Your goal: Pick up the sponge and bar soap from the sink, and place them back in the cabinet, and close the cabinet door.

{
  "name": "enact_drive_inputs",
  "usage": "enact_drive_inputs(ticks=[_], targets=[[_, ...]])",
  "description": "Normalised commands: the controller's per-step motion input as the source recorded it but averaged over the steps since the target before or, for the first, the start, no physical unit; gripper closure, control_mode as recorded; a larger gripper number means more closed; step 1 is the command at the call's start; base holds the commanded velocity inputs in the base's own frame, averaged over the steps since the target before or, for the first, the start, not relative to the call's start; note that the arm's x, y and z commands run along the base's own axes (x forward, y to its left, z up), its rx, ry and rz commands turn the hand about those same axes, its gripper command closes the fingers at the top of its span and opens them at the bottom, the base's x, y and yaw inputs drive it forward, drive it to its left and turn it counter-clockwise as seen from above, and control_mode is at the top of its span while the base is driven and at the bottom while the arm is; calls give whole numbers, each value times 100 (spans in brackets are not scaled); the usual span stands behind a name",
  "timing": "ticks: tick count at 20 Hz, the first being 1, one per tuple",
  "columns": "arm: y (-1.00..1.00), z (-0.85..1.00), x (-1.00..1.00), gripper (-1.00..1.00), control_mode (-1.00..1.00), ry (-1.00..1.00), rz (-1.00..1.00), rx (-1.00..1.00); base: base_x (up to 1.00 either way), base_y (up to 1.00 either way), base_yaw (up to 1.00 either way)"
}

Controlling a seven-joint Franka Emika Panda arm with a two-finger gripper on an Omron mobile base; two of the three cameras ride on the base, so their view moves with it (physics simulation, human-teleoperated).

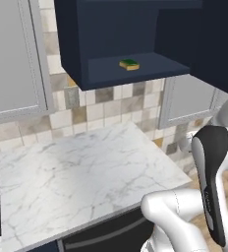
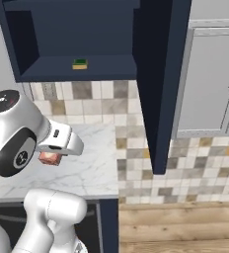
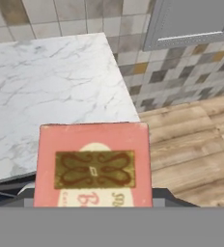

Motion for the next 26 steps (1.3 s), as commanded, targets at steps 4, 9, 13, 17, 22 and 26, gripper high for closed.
enact_drive_inputs(ticks=[4,9,13,17,22,26], targets=[[0,0,0,100,100,0,0,0,4,0,-18],[0,0,0,100,100,0,0,0,0,3,-22],[0,0,0,100,100,0,0,0,0,2,-20],[0,0,0,100,100,0,0,0,-1,0,-5],[0,0,0,100,100,0,0,0,0,0,0],[0,0,0,100,-100,0,0,0,0,0,0]])
